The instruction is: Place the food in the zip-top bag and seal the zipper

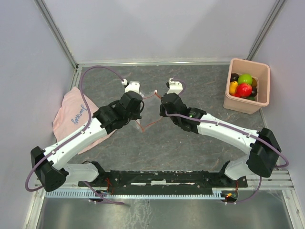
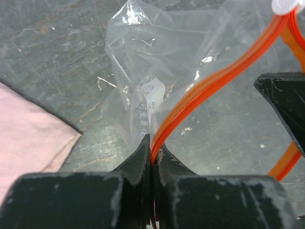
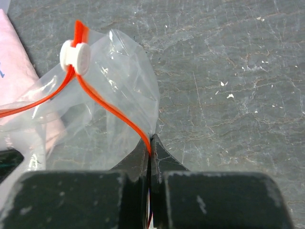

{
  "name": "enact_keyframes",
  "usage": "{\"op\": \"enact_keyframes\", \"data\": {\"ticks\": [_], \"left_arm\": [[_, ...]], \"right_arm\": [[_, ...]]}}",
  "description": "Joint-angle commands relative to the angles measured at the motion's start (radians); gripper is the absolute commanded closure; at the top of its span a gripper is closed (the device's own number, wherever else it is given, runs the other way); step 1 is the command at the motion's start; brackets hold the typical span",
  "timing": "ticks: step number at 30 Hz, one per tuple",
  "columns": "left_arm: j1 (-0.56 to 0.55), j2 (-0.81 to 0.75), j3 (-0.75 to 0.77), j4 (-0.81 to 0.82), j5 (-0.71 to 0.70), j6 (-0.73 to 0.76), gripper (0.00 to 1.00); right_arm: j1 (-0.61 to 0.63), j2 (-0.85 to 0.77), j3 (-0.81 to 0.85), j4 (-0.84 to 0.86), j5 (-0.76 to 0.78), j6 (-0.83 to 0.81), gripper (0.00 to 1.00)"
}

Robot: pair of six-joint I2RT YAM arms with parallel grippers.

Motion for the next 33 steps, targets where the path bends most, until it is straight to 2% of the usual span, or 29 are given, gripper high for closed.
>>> {"op": "enact_keyframes", "data": {"ticks": [1,5,9,14,20,27,33], "left_arm": [[-0.003,-0.017,0.045,0.007,-0.116,0.011,0.97],[-0.003,0.016,0.116,-0.044,-0.232,0.056,0.97],[-0.002,0.063,0.169,-0.063,-0.263,0.107,0.97],[-0.003,0.126,0.219,-0.062,-0.242,0.18,0.97],[-0.002,0.171,0.224,-0.06,-0.257,0.215,0.97],[0.018,0.201,0.207,-0.038,-0.225,0.229,0.97],[0.089,0.209,0.192,-0.016,-0.115,0.227,0.97]], "right_arm": [[-0.014,-0.032,-0.014,-0.018,0.029,0.021,0.99],[-0.029,-0.025,-0.035,-0.029,0.011,0.012,0.97],[-0.046,-0.016,-0.036,-0.036,-0.037,-0.018,0.94],[-0.052,-0.041,-0.026,-0.008,-0.117,-0.083,0.79],[-0.058,-0.056,0.044,-0.066,-0.159,-0.115,0.55],[-0.068,-0.104,0.082,-0.121,-0.184,-0.136,0.41],[-0.114,-0.177,0.097,-0.216,-0.202,-0.184,0.29]]}}
